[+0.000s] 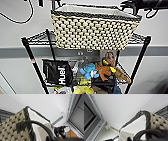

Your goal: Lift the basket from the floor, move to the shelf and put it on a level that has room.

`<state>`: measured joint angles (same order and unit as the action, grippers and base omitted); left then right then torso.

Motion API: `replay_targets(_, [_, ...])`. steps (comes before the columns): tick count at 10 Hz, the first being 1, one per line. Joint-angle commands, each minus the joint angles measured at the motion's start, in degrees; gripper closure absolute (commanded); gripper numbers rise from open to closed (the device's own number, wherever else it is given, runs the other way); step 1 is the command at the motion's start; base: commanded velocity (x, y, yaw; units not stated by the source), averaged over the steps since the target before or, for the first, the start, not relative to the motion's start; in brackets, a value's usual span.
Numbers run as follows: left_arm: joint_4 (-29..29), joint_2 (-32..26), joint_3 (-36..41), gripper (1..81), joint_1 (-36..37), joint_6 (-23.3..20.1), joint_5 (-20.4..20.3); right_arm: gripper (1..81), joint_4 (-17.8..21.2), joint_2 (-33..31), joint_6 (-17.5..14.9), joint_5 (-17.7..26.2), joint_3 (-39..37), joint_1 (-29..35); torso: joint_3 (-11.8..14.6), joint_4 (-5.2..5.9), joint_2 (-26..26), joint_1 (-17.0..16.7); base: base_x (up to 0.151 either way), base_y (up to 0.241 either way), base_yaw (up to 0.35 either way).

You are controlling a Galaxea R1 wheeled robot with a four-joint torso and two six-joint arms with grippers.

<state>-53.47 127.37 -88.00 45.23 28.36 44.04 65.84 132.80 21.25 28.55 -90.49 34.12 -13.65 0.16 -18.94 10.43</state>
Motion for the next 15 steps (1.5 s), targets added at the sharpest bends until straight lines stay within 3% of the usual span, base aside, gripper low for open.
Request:
replay_targets(1, [2.32,5.36,-7.36,81.1,6.5,-1.02,-0.54,81.1,-1.15,6.62,-1.21,3.26,-10.04,8.19,0.0,0.0,0.0,0.0,0.0,0.0,0.0])
replay_targets(6, [6.0,11.86,-17.11,81.1,3.86,-1.46,0.96,81.1,-1.33,15.58,-3.84,11.26,-27.16,8.28,-0.02,0.0,0.02,0.02,0.0,0.0,0.0])
replay_targets(10, [8.2,14.94,-23.08,81.1,3.15,-1.81,2.98,81.1,-2.74,20.59,-7.08,14.69,-37.62,7.23,-0.04,0.0,0.02,0.02,0.0,0.0,0.0])
replay_targets(15, [10.75,16.79,-27.75,81.1,1.05,-2.34,4.3,81.1,-3.26,22.8,-10.26,16.54,-44.32,3.62,-0.04,0.0,0.05,0.02,0.0,0.0,0.0])
